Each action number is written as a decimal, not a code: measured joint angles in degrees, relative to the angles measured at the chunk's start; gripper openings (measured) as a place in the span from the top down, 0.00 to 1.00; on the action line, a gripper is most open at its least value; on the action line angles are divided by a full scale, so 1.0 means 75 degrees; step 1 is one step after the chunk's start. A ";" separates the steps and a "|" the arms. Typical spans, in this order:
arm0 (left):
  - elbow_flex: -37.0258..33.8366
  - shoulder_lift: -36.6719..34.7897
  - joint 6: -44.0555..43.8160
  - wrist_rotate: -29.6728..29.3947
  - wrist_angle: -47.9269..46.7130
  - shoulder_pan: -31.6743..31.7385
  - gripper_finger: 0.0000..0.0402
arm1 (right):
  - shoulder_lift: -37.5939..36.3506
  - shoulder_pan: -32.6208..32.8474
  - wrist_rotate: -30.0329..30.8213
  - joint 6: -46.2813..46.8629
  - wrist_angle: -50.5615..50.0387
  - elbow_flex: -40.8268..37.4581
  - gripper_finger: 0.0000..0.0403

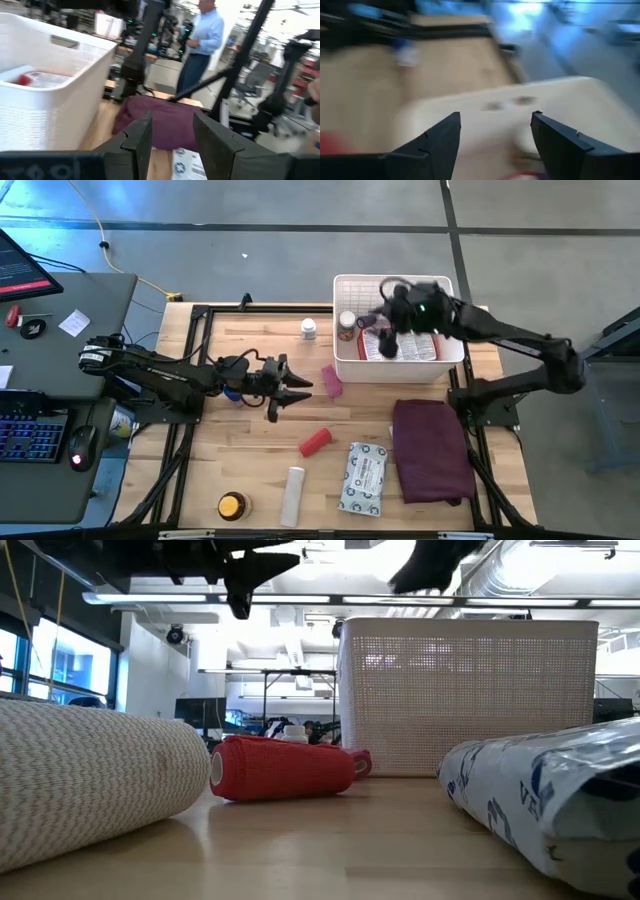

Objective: Pick & place medical supplies in basket/bin
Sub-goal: Put the red bandage into the white container

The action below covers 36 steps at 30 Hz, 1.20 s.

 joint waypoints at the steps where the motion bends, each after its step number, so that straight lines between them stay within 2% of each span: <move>1: 0.0000 0.0000 0.0000 0.0115 0.0000 -0.0004 0.56 | -0.0097 0.0315 -0.0073 0.0208 -0.0126 0.0000 0.43; 3: 0.0000 0.0000 0.0005 0.0214 0.0000 -0.0068 0.56 | -0.0193 0.1005 0.0007 0.0454 -0.0418 0.0000 0.43; 8: 0.0000 0.0000 0.0428 -0.0274 0.0009 -0.0429 0.56 | 0.0035 0.2809 0.1033 0.0517 -0.0811 -0.0143 0.44; 12: -0.0006 -0.0055 0.0679 -0.0560 0.0177 -0.0671 0.56 | 0.0477 0.3868 0.1267 0.0348 0.0314 -0.0705 0.44; 15: -0.0006 -0.0097 0.0793 -0.0603 0.0341 -0.0771 0.56 | 0.0925 0.4344 0.0991 0.0249 0.1494 -0.1244 0.44; 18: 0.0000 -0.0192 0.0784 -0.0613 0.0439 -0.0766 0.56 | 0.1507 0.4581 0.0514 0.0171 0.2566 -0.1618 0.45; 24: -0.0003 -0.0412 0.0773 -0.0933 -0.0076 -0.0755 0.56 | 0.2927 0.4622 -0.0117 -0.0112 0.3604 -0.1571 0.47; 30: -0.0008 -0.0688 0.0613 -0.1014 -0.0673 -0.0755 0.56 | 0.4132 0.4619 -0.0439 -0.0495 0.4318 -0.1448 0.46; 36: -0.0006 -0.0705 0.0606 -0.1013 -0.0725 -0.0755 0.56 | 0.4760 0.4619 -0.0574 -0.0668 0.5306 -0.1440 0.40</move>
